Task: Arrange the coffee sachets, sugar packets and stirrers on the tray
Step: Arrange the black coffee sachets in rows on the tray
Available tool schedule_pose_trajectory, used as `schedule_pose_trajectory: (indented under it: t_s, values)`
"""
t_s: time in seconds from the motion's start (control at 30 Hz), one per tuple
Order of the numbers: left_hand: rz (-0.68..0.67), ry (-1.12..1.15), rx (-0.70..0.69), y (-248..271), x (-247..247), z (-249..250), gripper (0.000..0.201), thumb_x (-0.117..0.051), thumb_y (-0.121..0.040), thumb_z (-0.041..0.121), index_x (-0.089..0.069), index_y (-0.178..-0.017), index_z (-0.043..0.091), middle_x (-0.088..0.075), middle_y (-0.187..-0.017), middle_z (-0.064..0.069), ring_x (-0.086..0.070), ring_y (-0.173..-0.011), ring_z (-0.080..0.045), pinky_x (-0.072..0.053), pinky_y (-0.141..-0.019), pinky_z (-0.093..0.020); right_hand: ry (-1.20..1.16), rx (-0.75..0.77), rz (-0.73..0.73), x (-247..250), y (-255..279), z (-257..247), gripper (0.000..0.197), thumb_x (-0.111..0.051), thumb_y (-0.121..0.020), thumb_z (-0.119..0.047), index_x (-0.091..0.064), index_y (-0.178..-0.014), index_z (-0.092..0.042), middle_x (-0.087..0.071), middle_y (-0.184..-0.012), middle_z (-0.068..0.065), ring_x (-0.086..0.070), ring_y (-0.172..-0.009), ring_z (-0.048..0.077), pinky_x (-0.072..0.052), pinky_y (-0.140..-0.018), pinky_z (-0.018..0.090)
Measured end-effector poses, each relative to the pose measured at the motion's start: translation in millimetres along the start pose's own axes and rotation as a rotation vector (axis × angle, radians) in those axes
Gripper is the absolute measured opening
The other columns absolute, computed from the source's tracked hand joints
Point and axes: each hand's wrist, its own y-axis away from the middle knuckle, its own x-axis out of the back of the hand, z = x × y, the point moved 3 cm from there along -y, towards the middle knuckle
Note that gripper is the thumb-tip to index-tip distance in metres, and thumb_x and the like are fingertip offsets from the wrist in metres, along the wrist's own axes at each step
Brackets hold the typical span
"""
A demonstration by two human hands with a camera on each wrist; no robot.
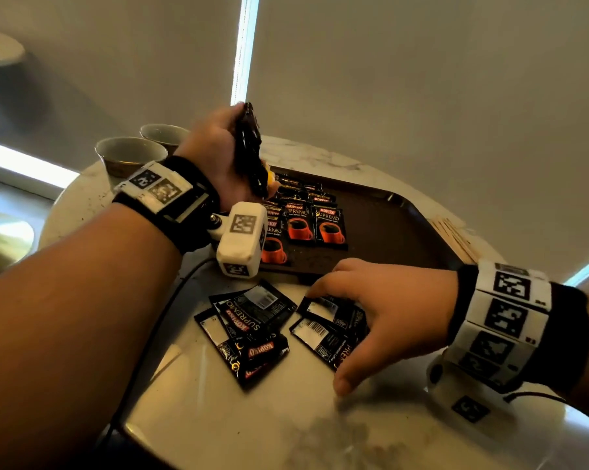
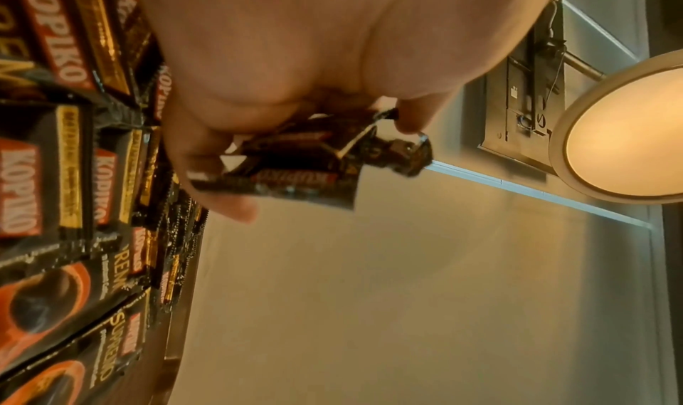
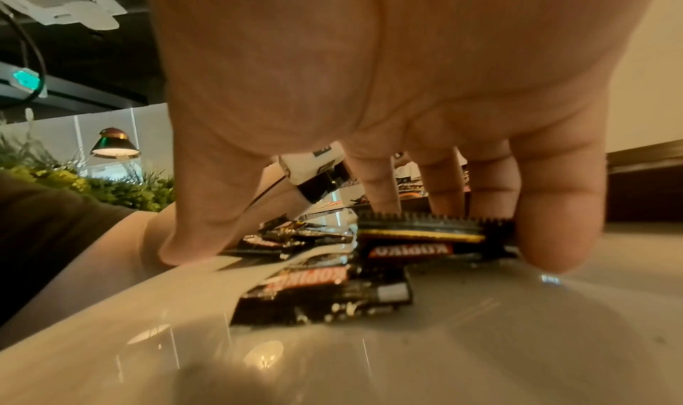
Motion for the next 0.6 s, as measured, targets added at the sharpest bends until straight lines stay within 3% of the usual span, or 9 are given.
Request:
schedule_pose_trajectory:
  t_s: [0.07,0.2,0.33,0.4,0.47,0.53,0.6]
  values:
    - [-0.01,0.026,-0.011,0,-2,1,0.029,-0.043,-0.098,0.046,-0.049,-0.086,0.02,-0.043,-0.091,-0.003,-0.046,-0.086,-0.024,-0.049,-0.081,-0.047,0.044,-0.003,0.018,-3,-3,-3,0.108,-0.079,-0.056,-0.076,-0.028,-0.146,-0.047,-0.035,-0.137,-0.017,-0.046,-0.12,0.009,-0.051,-0.1,0.03]
    - [-0.023,0.086,-0.045,2,2,3,0.018,-0.046,-0.09,0.034,-0.047,-0.09,0.016,-0.045,-0.082,-0.004,-0.047,-0.075,-0.022,-0.049,-0.065,-0.035,0.052,0.001,0.057,-3,-8,-4,0.091,-0.081,-0.071,-0.057,-0.032,-0.147,-0.043,-0.04,-0.134,-0.013,-0.051,-0.113,0.01,-0.055,-0.093,0.029]
    - [-0.016,0.047,-0.06,4,6,3,0.012,-0.056,-0.081,0.029,-0.052,-0.075,0.019,-0.047,-0.085,-0.003,-0.048,-0.072,-0.02,-0.046,-0.065,-0.033,0.122,0.016,0.111,-3,-11,-3,0.076,-0.074,-0.083,-0.037,-0.036,-0.149,-0.038,-0.046,-0.136,-0.009,-0.054,-0.116,0.013,-0.055,-0.094,0.03]
    - [-0.009,0.014,-0.052,4,6,3,0.011,-0.061,-0.078,0.025,-0.053,-0.077,0.019,-0.047,-0.086,-0.002,-0.048,-0.073,-0.018,-0.046,-0.064,-0.032,0.123,0.031,0.156,-3,-11,-1,0.066,-0.067,-0.089,-0.028,-0.04,-0.149,-0.035,-0.054,-0.135,-0.008,-0.056,-0.117,0.014,-0.053,-0.097,0.031]
    - [-0.007,-0.012,-0.047,2,5,1,0.019,-0.059,-0.075,0.012,-0.05,-0.091,0.017,-0.045,-0.091,-0.004,-0.047,-0.076,-0.018,-0.048,-0.063,-0.032,0.056,0.035,0.221,1,-10,3,0.055,-0.06,-0.091,-0.022,-0.049,-0.143,-0.034,-0.063,-0.124,-0.009,-0.061,-0.108,0.009,-0.054,-0.092,0.027]
    - [-0.017,0.029,-0.055,-2,4,-2,0.034,-0.051,-0.07,-0.001,-0.045,-0.099,0.015,-0.042,-0.098,-0.009,-0.046,-0.08,-0.02,-0.049,-0.065,-0.031,-0.033,0.029,0.281,9,-8,8,0.04,-0.059,-0.092,-0.021,-0.061,-0.13,-0.035,-0.068,-0.101,-0.011,-0.064,-0.086,0.003,-0.055,-0.077,0.022]
    - [-0.002,0.06,-0.048,-5,5,-3,0.039,-0.048,-0.07,-0.006,-0.044,-0.105,0.011,-0.04,-0.109,-0.014,-0.051,-0.087,-0.025,-0.054,-0.07,-0.031,-0.12,0.019,0.333,19,-6,15,0.029,-0.062,-0.093,-0.021,-0.067,-0.117,-0.036,-0.07,-0.086,-0.009,-0.066,-0.073,0.003,-0.058,-0.07,0.024]
